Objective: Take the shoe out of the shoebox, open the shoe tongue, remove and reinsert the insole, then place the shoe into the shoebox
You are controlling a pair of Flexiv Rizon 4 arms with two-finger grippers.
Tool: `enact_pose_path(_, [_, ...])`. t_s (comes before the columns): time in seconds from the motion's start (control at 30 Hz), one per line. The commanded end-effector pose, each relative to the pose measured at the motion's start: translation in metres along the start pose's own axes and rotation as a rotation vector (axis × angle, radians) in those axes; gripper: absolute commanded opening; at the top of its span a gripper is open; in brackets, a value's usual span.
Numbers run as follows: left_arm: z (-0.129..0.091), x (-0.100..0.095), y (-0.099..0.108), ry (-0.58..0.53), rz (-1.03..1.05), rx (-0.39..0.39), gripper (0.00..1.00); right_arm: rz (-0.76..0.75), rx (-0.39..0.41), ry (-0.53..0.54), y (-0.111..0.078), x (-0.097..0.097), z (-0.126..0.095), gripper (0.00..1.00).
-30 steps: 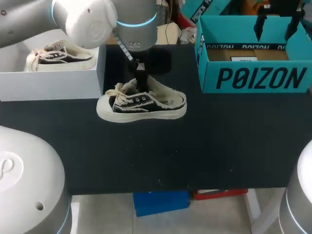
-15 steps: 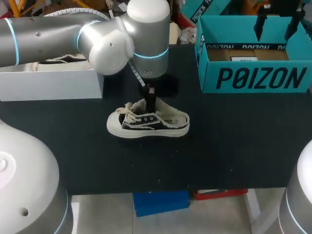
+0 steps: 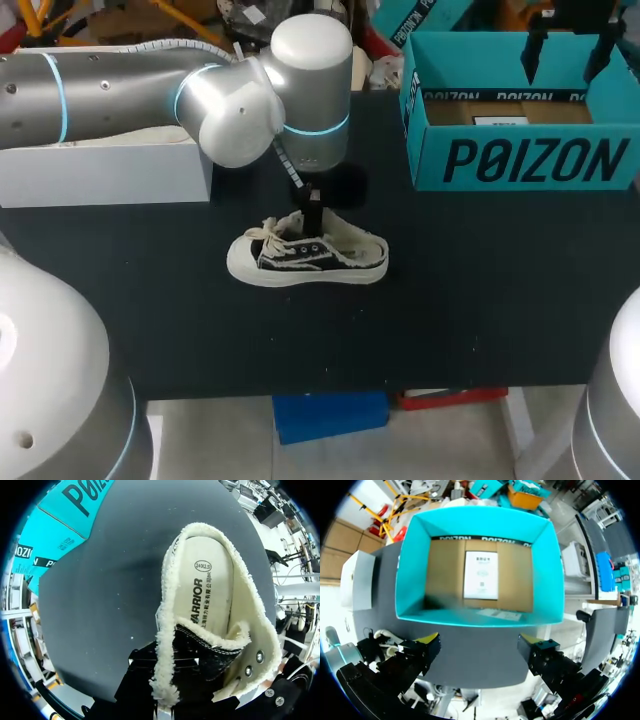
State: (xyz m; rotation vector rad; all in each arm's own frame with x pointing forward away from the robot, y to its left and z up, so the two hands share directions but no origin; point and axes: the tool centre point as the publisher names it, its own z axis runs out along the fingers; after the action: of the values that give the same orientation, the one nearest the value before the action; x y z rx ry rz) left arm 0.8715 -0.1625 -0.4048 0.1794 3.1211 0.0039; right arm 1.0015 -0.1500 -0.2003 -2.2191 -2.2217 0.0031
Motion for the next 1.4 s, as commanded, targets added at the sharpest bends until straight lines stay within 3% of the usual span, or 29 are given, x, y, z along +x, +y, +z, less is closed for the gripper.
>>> enact_pose_path(0.03, [0.003,-0.004,-0.004,0.015,0.015,-0.003,0.45,0.000,0.000,0.000,0.000,0.000,0.000,1.00])
enact_pose_path(0.07, [0.003,-0.004,-0.004,0.021,0.014,0.004,1.00,0.000,0.000,0.000,0.000,0.000,0.000,1.00])
enact_pose_path(0.17, [-0.004,0.001,-0.005,0.034,0.018,0.048,1.00,0.000,0.000,0.000,0.000,0.000,0.000,1.00])
enact_pose_path(0.27, [-0.028,0.010,-0.006,0.023,0.071,0.126,1.00,0.000,0.000,0.000,0.000,0.000,0.000,1.00])
enact_pose_path(0.4, [-0.079,0.027,0.001,0.015,0.115,0.366,1.00,0.000,0.000,0.000,0.000,0.000,0.000,1.00])
enact_pose_path(0.5, [-0.111,0.042,0.016,-0.017,0.152,0.513,1.00,0.000,0.000,0.000,0.000,0.000,0.000,1.00])
enact_pose_path(0.6, [-0.128,0.052,0.039,-0.032,0.118,0.645,1.00,0.000,0.000,0.000,0.000,0.000,0.000,1.00])
enact_pose_path(0.8, [-0.140,0.062,0.084,-0.038,0.068,0.836,1.00,0.000,0.000,0.000,0.000,0.000,0.000,1.00])
enact_pose_path(0.97, [-0.139,0.067,0.115,-0.028,0.097,0.886,1.00,0.000,0.000,0.000,0.000,0.000,0.000,1.00])
enact_pose_path(1.4, [-0.139,0.067,0.115,-0.028,0.097,0.886,1.00,0.000,0.000,0.000,0.000,0.000,0.000,1.00])
